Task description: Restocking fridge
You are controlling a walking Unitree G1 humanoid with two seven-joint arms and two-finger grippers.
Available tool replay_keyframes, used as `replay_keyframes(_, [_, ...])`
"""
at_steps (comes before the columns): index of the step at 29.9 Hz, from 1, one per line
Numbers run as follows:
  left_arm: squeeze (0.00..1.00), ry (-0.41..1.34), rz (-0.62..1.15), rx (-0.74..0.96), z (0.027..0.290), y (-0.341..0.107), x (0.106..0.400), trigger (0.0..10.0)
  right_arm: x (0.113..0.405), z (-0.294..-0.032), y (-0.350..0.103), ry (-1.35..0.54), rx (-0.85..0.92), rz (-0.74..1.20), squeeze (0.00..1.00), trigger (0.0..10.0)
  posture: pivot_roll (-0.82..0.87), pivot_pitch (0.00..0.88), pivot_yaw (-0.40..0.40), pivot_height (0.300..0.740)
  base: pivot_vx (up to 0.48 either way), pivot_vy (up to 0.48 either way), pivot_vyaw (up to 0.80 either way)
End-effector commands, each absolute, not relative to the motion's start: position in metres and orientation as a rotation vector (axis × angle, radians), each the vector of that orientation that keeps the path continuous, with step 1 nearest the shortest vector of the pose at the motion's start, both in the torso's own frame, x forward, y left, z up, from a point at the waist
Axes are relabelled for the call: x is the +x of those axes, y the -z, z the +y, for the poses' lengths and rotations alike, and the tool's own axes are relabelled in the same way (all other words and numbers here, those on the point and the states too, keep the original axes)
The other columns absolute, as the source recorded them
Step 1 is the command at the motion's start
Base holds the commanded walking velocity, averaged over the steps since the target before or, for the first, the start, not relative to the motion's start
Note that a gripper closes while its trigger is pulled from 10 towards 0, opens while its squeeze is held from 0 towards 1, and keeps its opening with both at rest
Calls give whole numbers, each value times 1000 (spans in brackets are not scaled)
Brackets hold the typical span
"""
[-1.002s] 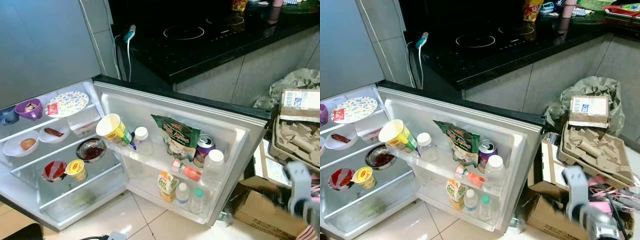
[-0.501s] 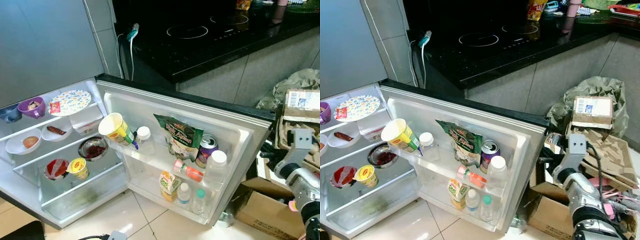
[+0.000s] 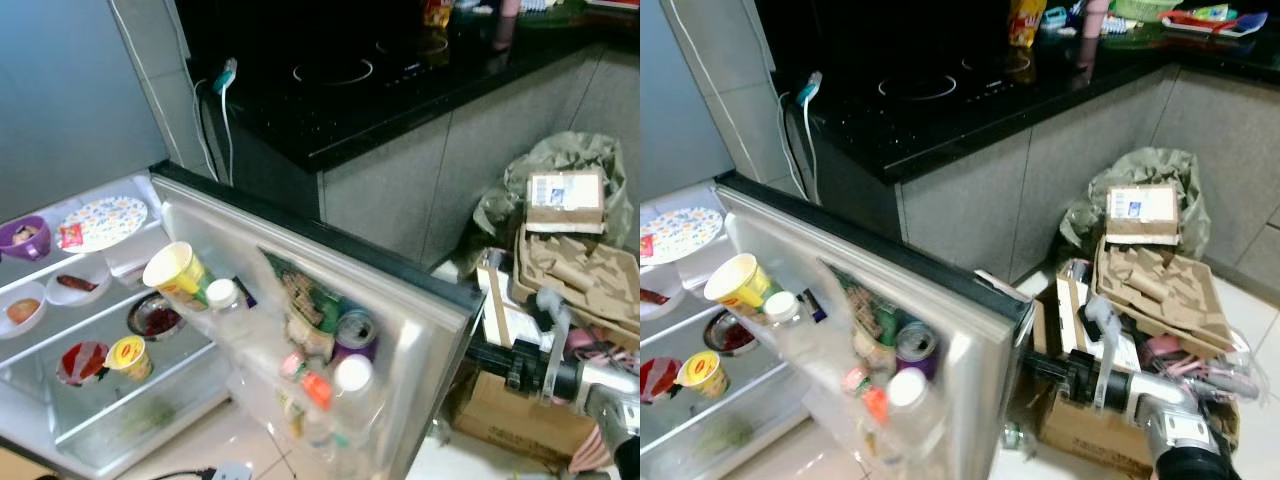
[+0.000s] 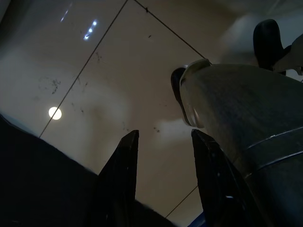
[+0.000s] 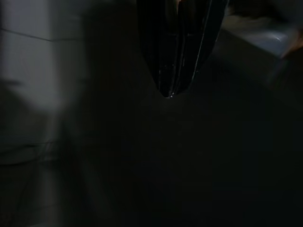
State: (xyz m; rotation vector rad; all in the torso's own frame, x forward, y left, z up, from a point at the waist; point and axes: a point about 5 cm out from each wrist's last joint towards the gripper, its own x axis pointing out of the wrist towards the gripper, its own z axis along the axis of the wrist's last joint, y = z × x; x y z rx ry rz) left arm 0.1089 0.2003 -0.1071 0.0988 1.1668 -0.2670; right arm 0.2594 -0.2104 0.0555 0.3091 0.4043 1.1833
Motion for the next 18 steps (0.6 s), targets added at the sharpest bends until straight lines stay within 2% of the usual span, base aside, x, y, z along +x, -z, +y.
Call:
replay_keyframes(1, [0, 286, 1202, 80, 195, 111, 98, 10000, 266, -213, -54, -1127, 259, 400, 0, 10000, -33, 0, 0, 740, 0, 0, 0])
replay_keyframes(4, [0, 288, 1202, 81, 195, 111, 98, 10000, 270, -217, -48, -1039, 210, 396, 0, 10000, -30, 0, -1, 740, 0, 0, 0])
replay_keyframes(5, [0, 292, 1203, 83, 194, 111, 98, 10000, 276, -226, -33, -810, 157, 459, 0, 10000, -31, 0, 0, 740, 0, 0, 0])
replay_keyframes(7, [0, 294, 1203, 84, 194, 111, 98, 10000, 275, -231, -26, -717, 125, 493, 0, 10000, -30, 0, -1, 740, 0, 0, 0])
replay_keyframes(18, [0, 288, 1208, 89, 195, 111, 98, 10000, 239, -225, 9, -690, 189, 643, 0, 10000, -33, 0, 3, 740, 0, 0, 0])
